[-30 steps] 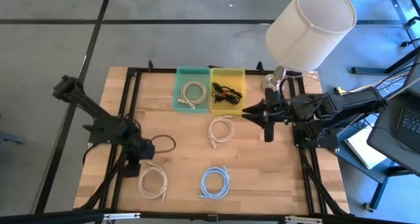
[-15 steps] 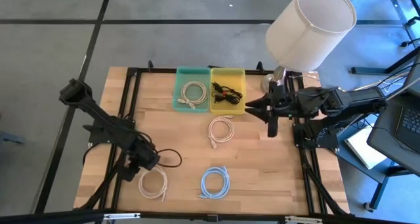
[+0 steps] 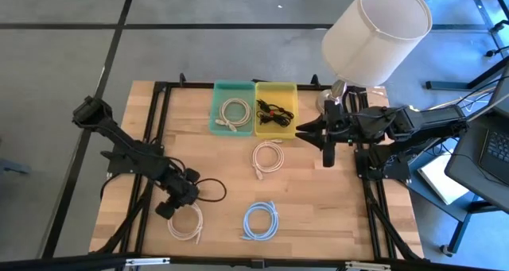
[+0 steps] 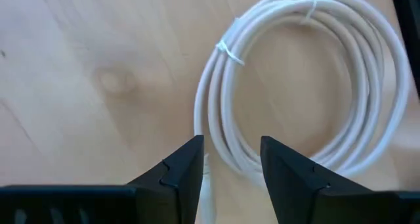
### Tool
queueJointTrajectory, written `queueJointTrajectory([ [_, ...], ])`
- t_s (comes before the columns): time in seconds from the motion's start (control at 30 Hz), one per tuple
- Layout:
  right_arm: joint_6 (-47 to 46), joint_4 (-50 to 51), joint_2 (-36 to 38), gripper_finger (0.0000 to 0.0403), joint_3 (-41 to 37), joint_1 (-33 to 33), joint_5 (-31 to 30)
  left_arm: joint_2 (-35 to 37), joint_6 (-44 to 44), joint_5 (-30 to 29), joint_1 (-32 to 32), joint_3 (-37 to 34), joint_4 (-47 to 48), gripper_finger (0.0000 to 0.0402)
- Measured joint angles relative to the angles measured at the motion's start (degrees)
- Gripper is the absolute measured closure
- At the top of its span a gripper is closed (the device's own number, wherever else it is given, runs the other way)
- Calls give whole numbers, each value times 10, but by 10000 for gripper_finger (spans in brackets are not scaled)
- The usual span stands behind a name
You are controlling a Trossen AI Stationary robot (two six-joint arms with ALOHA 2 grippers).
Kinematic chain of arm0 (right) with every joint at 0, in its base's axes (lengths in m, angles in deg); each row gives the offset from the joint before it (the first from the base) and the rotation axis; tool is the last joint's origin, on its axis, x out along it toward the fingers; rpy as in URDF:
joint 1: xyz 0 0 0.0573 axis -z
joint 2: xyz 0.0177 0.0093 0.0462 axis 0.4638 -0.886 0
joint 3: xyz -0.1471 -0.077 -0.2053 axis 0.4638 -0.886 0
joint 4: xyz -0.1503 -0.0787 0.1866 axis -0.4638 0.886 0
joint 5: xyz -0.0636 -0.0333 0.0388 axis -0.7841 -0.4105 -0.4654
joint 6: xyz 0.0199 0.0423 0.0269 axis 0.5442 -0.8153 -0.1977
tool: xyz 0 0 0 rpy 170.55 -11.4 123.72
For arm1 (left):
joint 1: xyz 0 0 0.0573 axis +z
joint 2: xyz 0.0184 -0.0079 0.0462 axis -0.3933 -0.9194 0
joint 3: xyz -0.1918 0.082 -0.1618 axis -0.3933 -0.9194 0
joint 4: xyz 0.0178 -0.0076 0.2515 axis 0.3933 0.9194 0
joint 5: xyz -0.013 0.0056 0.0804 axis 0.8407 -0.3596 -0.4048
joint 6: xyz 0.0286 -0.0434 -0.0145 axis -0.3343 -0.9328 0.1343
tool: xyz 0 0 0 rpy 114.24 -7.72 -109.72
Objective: Pick & Place USB Port
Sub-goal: Put the bottom brown HDMI cable into the green bin
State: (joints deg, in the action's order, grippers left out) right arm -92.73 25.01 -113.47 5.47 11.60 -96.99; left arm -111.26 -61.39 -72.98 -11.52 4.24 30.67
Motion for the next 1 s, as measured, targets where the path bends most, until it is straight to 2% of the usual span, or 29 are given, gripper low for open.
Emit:
queueJointTrajectory([
  [0.27, 11, 0, 0, 299, 0, 0, 0, -67, 24, 0, 0, 0, -57, 258],
  [0.47, 11, 0, 0, 299, 0, 0, 0, -139, 34, -4, 1, 5, -68, 258],
  [0.57, 11, 0, 0, 299, 0, 0, 0, -149, 28, -8, 5, 6, -70, 261],
  [0.67, 11, 0, 0, 299, 0, 0, 0, -147, 31, -19, 12, 9, -65, 295],
  [0.77, 11, -3, 0, 300, 0, 0, 0, -140, 25, -22, 27, 24, -44, 366],
  [0.9, 11, -3, 0, 300, 0, 0, 0, -133, 4, -45, 48, 54, 2, 368],
  [1.0, 10, -2, 0, 300, 0, 0, 0, -116, 7, -59, 61, 110, 64, 368],
])
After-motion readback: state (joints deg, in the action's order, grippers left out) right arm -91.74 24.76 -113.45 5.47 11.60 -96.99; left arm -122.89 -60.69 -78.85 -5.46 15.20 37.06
